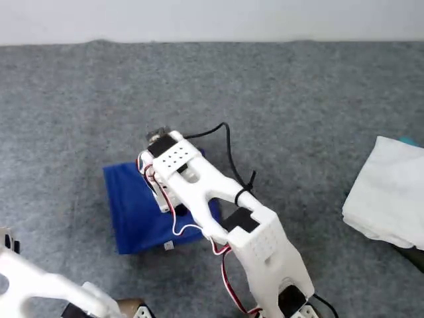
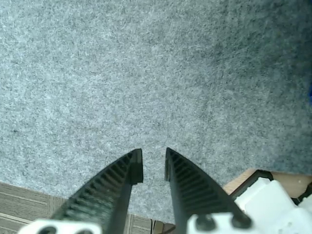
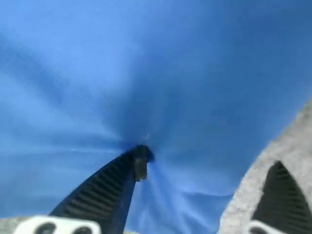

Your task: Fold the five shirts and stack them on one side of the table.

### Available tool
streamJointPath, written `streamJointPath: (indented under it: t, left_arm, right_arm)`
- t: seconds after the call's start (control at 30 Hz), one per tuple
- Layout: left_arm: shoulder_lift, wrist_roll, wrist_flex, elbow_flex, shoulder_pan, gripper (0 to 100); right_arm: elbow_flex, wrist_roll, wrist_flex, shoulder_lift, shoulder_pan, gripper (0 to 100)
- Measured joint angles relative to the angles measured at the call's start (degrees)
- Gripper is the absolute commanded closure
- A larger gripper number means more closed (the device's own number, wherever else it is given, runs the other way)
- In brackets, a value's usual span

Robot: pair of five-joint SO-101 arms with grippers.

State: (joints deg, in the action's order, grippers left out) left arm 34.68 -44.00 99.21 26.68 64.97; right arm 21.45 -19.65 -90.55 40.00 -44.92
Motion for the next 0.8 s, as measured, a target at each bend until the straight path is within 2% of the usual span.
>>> streamJointPath:
  t: [0.23, 0.4, 0.67, 0.8]
  left_arm:
    - [0.0, 0.0, 0.0, 0.0, 0.0, 91]
    - [0.0, 0.0, 0.0, 0.0, 0.0, 91]
    - [0.0, 0.0, 0.0, 0.0, 0.0, 91]
    - [0.0, 0.0, 0.0, 0.0, 0.0, 91]
  right_arm:
    - [0.9, 2.5, 0.4, 2.3, 0.3, 99.6]
    - [0.9, 10.9, -0.7, 2.2, 0.6, 98.8]
    - [0.9, 17.5, -6.2, 2.4, 0.8, 98.9]
    - [0.8, 23.8, -9.5, 2.6, 3.1, 98.9]
